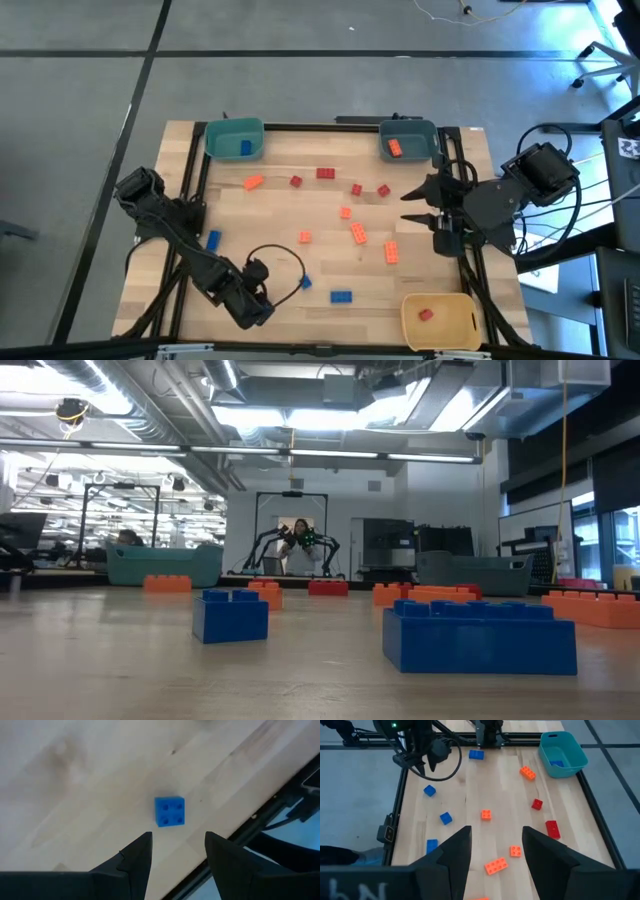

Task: Sort & place blocks by color
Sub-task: Put the blue game piece into the green bin, then put the orange game piece into the blue bin

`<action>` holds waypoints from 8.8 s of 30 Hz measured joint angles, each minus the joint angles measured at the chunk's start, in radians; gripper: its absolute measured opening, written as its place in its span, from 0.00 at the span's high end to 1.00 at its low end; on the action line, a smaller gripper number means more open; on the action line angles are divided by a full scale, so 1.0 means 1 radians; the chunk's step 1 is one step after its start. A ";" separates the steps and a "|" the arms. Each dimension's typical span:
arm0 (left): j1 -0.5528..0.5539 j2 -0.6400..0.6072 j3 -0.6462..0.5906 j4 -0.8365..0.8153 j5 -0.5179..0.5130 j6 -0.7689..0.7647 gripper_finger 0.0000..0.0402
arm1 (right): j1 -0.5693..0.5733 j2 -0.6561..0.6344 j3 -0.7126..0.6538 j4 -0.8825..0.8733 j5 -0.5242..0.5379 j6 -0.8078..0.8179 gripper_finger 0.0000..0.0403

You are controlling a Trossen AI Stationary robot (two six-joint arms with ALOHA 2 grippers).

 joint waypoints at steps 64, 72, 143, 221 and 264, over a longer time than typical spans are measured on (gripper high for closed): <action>0.040 0.225 0.019 0.074 0.088 0.137 0.56 | -0.073 0.000 0.000 0.000 0.000 -0.055 0.56; 0.040 0.225 0.019 0.109 0.088 0.137 0.56 | -0.073 0.000 0.000 0.000 0.000 -0.061 0.56; 0.805 -0.300 0.018 -0.455 -0.157 0.562 0.68 | -0.074 0.002 0.000 0.000 -0.087 -0.135 0.56; 1.437 -0.391 0.018 0.017 0.044 1.284 0.51 | -0.074 0.001 0.000 0.005 -0.088 -0.092 0.56; 0.237 -0.472 0.018 -0.077 -0.368 0.705 0.51 | -0.506 0.005 -0.800 0.379 -0.455 0.557 0.56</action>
